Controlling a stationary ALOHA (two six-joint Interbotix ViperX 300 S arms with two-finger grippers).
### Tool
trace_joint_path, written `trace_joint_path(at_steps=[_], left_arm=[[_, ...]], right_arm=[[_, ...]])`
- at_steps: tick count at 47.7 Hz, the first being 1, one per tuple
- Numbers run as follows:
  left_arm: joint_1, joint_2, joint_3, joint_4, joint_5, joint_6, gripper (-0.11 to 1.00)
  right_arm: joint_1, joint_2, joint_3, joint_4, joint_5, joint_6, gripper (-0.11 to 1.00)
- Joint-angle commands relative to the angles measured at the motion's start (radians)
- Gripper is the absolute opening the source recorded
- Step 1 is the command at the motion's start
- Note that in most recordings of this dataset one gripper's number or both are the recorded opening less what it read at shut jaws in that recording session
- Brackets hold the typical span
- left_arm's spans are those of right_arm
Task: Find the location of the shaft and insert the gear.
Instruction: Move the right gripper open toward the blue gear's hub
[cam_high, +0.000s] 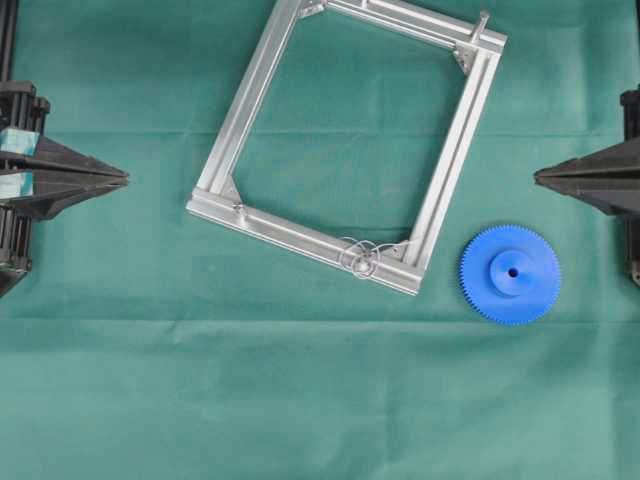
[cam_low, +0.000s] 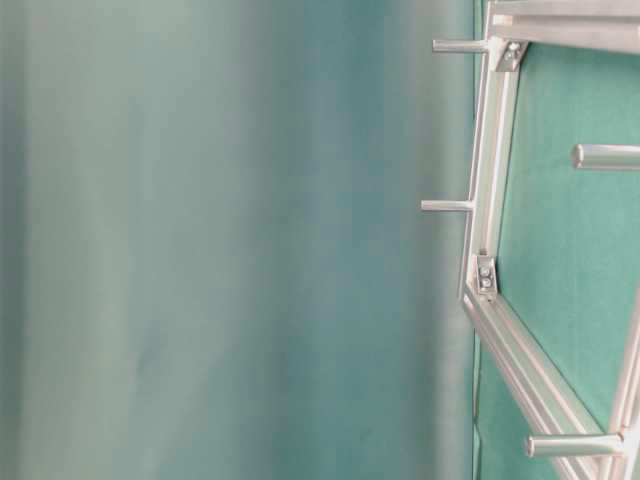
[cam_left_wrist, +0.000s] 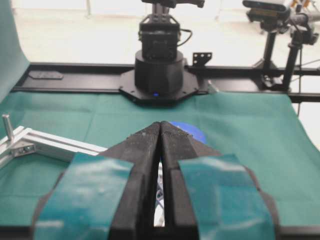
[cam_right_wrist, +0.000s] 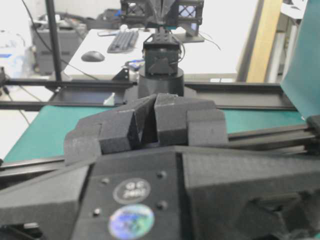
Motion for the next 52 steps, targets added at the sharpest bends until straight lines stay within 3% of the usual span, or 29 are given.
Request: trace_joint_path(at_steps=[1,4,14,22,28,35,39,52], left_arm=[[0.002,0.009,-0.041,-0.012,0.031,0.006,0.01],[0.002,0.009,-0.049,-0.012,0.049,0.006,0.03],[0.002,0.018,-0.057,-0.012,0.066,0.005,0.01],[0.002,0.018,-0.058,-0.014,0.078,0.005,0.01],[0.002,0.018,-0.058,-0.014,0.078,0.005,0.01],[0.002,0.018,-0.057,-0.014,0.078,0.005,0.01],[0.003,0.018,-0.057,-0.014,0.078,0.005,0.01],[0.002,0.017,-0.058,-0.014,0.080,0.006,0.01]], right_arm=[[-0.002,0.011,-0.014,0.002,0.000,-0.003,0.00],[-0.002,0.020,-0.025,0.002,0.048,-0.005,0.04],[0.006,0.057,-0.086,0.000,0.241,0.009,0.01],[0.006,0.057,-0.104,0.000,0.293,0.009,0.07],[0.005,0.048,-0.106,0.005,0.299,0.017,0.30],[0.006,0.046,-0.107,0.000,0.305,0.023,0.74],[0.006,0.048,-0.109,-0.003,0.318,0.020,0.90],[0.006,0.048,-0.129,-0.003,0.391,0.021,0.92]])
